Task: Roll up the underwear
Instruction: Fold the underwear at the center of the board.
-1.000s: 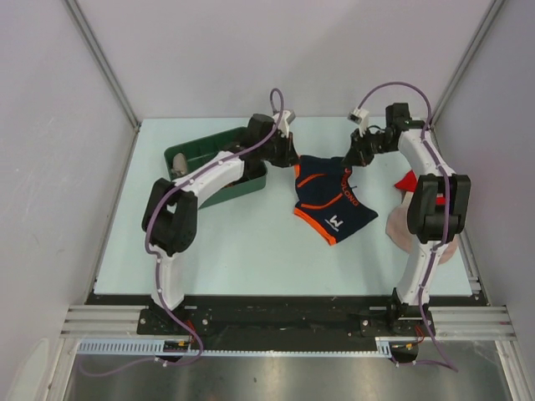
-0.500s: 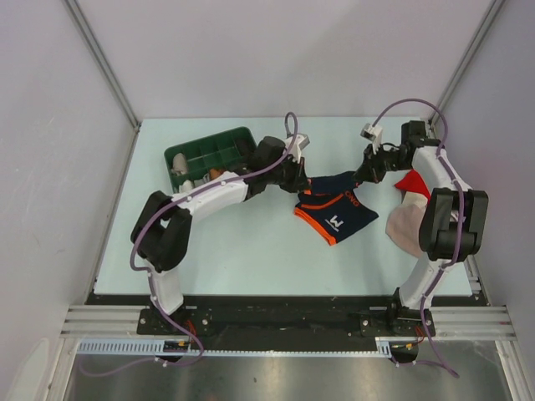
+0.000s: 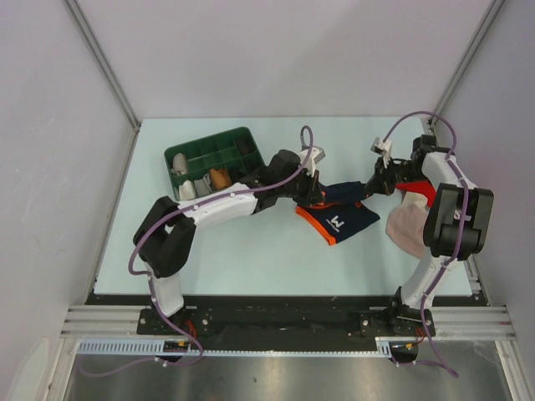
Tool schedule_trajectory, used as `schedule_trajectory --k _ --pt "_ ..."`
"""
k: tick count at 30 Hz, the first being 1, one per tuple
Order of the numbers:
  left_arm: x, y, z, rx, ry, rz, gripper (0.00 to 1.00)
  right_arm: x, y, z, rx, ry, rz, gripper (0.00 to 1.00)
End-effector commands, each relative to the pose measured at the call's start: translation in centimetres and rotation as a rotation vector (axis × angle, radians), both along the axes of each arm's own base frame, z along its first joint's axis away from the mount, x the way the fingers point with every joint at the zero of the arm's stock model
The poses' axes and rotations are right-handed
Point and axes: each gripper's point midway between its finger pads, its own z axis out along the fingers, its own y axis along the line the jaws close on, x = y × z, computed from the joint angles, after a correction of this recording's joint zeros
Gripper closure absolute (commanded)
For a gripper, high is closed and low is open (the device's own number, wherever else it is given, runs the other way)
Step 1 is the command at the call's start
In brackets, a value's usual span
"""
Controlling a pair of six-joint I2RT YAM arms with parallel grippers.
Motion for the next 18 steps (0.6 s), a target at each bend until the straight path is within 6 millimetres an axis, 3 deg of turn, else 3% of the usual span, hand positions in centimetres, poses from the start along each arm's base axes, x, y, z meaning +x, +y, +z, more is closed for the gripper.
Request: schedule_trajectory --k 1,8,18 --pt "-0.8 -1.2 -0.4 -0.014 0.010 -0.008 1.00 -1.1 -0.7 -1.7 -0.014 0.015 0.036 0.99" --pt "-3.3 -2.6 -3.4 0.025 0.075 -0.038 0.99 -3.1 -1.6 -3.4 -0.046 0.050 0.049 0.96" --pt "-4.9 -2.5 -6.9 0.083 0.161 -0.025 0.93 -4.7 -2.8 -5.3 -0.124 0.105 0.055 0.89"
